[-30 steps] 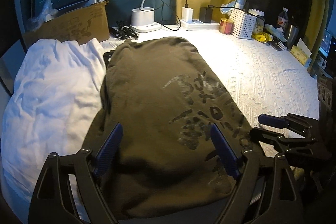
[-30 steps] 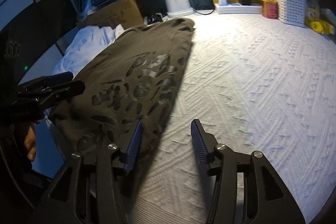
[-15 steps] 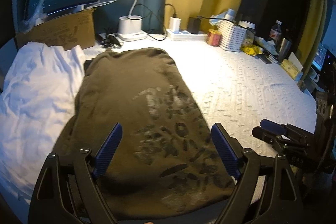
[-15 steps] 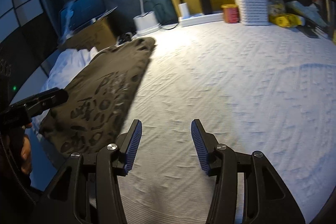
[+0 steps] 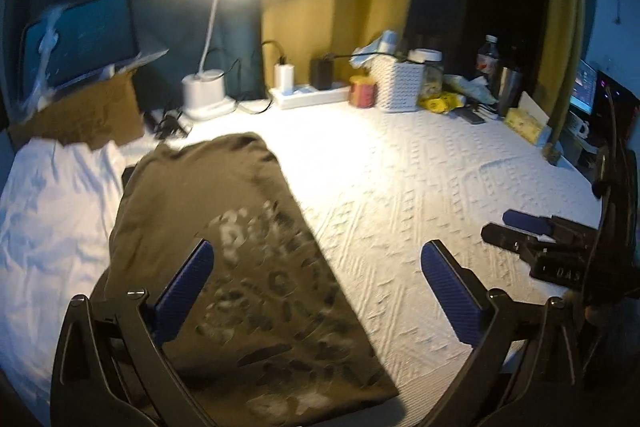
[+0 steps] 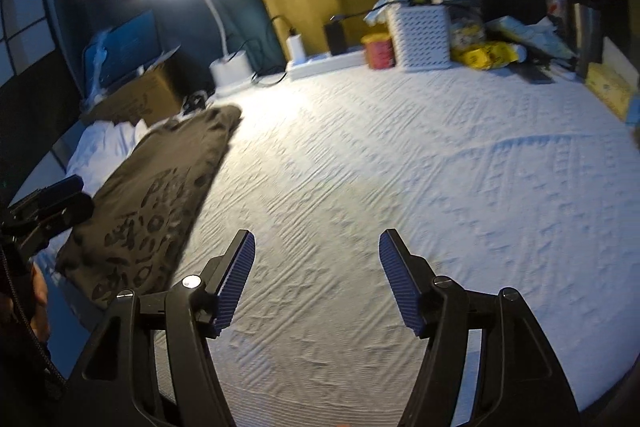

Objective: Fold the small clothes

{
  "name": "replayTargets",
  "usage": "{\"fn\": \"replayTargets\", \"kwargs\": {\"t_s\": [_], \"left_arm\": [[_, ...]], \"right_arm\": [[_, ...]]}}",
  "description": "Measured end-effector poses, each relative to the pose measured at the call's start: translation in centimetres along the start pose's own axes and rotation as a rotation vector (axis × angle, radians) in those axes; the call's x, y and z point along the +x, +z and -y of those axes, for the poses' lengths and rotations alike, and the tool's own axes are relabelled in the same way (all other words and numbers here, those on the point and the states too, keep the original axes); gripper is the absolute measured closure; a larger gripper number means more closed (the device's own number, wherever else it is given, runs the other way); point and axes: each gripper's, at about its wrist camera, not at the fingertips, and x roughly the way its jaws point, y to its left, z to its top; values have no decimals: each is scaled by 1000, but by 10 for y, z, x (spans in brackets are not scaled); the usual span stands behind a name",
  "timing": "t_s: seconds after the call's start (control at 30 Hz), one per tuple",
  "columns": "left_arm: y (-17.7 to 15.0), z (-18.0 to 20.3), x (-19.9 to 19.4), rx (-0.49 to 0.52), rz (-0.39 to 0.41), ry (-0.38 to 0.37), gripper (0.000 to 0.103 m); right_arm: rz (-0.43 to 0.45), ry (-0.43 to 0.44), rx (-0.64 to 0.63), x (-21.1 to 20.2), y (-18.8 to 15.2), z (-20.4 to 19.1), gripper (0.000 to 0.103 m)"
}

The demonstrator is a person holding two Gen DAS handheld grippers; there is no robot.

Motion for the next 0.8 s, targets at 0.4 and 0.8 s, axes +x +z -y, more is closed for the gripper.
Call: {"fn": "replayTargets", "kwargs": {"t_s": [0.4,0.8], "left_arm": [[31,22,-45,64,251,-25,1],[52,17,-84,67,433,4,1]], "right_arm": [[143,-119,15,-53,34,34,35],[288,-172,-27,-107,65,33,34]]}}
